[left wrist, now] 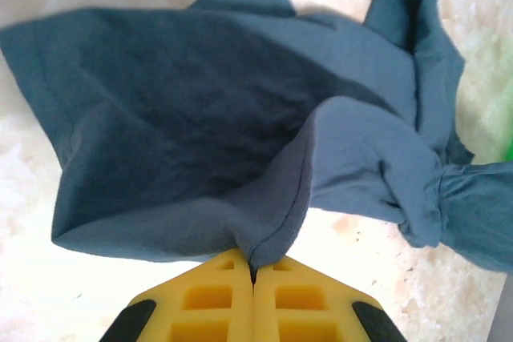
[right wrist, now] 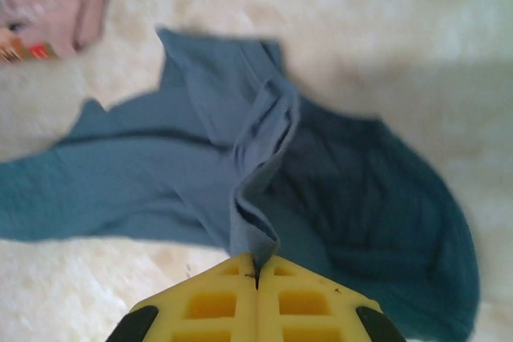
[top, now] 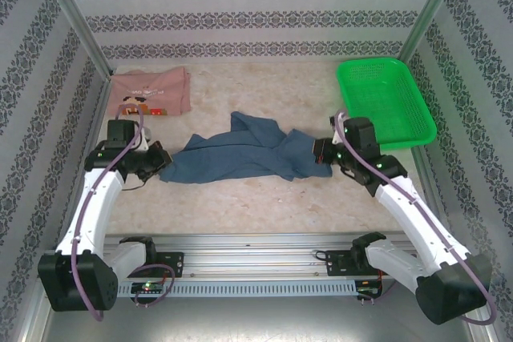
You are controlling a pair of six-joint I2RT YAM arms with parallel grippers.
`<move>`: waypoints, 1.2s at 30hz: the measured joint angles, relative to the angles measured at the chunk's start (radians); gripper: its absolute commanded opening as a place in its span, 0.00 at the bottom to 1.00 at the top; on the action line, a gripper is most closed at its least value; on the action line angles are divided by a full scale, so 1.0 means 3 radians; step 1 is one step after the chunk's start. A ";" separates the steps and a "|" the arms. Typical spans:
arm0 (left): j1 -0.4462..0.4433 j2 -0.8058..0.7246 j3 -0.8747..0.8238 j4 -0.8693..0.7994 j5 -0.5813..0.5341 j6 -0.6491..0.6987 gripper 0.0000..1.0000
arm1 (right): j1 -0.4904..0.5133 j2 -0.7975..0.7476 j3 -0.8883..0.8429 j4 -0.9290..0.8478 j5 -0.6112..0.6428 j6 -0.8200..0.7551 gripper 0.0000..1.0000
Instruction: Fold and stack the t-shirts
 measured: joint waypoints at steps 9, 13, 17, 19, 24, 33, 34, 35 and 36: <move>0.0000 -0.0008 0.0048 -0.0025 -0.0092 0.0033 0.00 | 0.0009 -0.0165 -0.0019 -0.0258 0.0231 0.0092 0.00; 0.0000 0.0107 0.0680 -0.0103 -0.0231 0.0186 0.00 | -0.0028 -0.0158 0.0371 -0.0301 0.0289 0.0003 0.00; 0.0000 0.0247 0.1509 -0.0167 -0.0398 0.0392 0.00 | -0.0198 -0.0095 0.0960 -0.0251 0.0277 -0.0097 0.00; 0.0000 0.0352 0.1994 -0.0200 -0.0482 0.0509 0.00 | -0.0332 0.0013 0.1375 -0.0212 0.0242 -0.0150 0.00; 0.0000 0.0636 0.3070 -0.0273 -0.0646 0.0787 0.00 | -0.0502 0.0342 0.2374 -0.0148 0.0108 -0.0264 0.00; 0.0000 0.0876 0.4222 -0.0305 -0.0650 0.1151 0.00 | -0.0548 0.0692 0.3691 -0.0130 -0.0137 -0.0347 0.00; 0.0000 0.0879 0.4281 -0.0304 -0.0635 0.1172 0.00 | -0.0565 0.0696 0.3774 -0.0137 -0.0163 -0.0347 0.00; 0.0000 0.0879 0.4335 -0.0305 -0.0610 0.1185 0.00 | -0.0575 0.0696 0.3852 -0.0146 -0.0169 -0.0347 0.00; 0.0000 0.0877 0.4372 -0.0304 -0.0584 0.1191 0.00 | -0.0593 0.0694 0.3924 -0.0160 -0.0179 -0.0346 0.00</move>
